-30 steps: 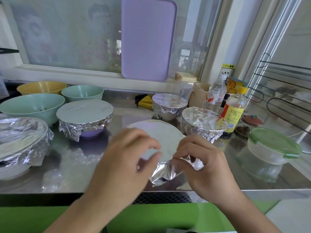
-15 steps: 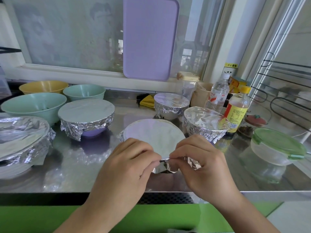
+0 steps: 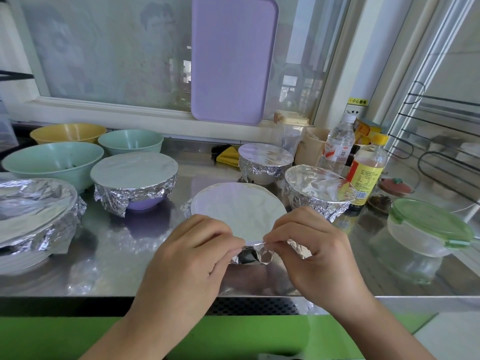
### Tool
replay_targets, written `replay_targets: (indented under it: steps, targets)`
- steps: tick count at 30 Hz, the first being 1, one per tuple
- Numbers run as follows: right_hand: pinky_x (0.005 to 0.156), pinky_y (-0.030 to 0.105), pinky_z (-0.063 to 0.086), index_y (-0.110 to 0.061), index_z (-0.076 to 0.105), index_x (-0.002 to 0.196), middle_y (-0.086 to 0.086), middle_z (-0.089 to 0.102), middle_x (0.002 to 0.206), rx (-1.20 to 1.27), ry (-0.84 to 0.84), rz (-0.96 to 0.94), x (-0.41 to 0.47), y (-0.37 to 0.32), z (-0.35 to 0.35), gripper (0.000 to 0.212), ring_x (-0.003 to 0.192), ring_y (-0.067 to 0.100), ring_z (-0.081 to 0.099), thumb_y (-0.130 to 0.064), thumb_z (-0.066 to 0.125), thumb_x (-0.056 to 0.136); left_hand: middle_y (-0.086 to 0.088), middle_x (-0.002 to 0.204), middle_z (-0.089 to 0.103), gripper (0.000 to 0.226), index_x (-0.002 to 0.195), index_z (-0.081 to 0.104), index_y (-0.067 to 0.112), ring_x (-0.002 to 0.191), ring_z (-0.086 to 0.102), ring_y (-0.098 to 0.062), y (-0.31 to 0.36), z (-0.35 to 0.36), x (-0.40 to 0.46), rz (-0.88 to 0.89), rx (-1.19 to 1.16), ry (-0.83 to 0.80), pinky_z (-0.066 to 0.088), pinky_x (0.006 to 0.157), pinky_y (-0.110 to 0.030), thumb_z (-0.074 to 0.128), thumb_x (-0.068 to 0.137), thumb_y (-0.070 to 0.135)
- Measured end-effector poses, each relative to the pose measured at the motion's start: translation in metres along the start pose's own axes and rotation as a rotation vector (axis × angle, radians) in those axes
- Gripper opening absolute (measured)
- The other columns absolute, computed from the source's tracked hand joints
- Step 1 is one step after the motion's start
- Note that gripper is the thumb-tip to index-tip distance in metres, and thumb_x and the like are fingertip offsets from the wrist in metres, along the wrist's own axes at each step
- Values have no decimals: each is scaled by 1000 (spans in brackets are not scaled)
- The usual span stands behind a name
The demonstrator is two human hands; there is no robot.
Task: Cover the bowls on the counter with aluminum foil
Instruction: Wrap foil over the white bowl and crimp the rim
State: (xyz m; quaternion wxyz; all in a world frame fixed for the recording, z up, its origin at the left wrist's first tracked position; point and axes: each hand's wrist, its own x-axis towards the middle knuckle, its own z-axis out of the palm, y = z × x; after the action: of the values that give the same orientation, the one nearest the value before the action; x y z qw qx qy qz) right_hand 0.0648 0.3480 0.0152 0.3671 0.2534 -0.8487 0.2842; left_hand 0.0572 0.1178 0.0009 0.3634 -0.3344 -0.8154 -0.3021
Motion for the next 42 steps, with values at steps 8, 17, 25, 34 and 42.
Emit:
replay_targets:
  steps: [8,17,25,34,42]
  targets:
    - [82,20,46,-15,80,82,-11,69,90,-7,-3,1,-1,6,-2,26,92,14,64,10,86,79,15,93,65,21,93,82,20,91,63,-10,-4,-4,2,-88,-34,-21,49,75,-26,85,83,2]
    - [78,28,51,-15,81,85,-11,71,91,26,-21,-2,0,11,-6,28,91,16,67,12,84,80,18,97,66,39,97,83,23,93,64,-10,-10,-9,4,-88,-32,-50,51,76,-27,84,77,-11]
    - [80,28,55,-15,83,89,-9,74,98,49,-9,80,-2,18,-10,33,95,15,71,16,82,80,19,98,66,35,97,82,24,96,64,-9,-11,-10,4,-95,-46,-64,51,76,-27,82,82,-7]
    - [77,30,56,-14,83,87,-7,74,95,163,-24,128,3,19,-10,24,90,15,73,10,81,84,17,99,63,27,94,77,25,100,62,-10,-8,-10,6,-110,-18,-57,48,82,-25,77,86,-1]
    - [71,32,56,-13,81,81,-5,72,90,141,0,110,4,20,-3,23,80,15,70,9,88,76,17,96,61,9,90,76,25,97,60,-11,-8,-4,5,-110,-20,-38,47,82,-23,80,89,17]
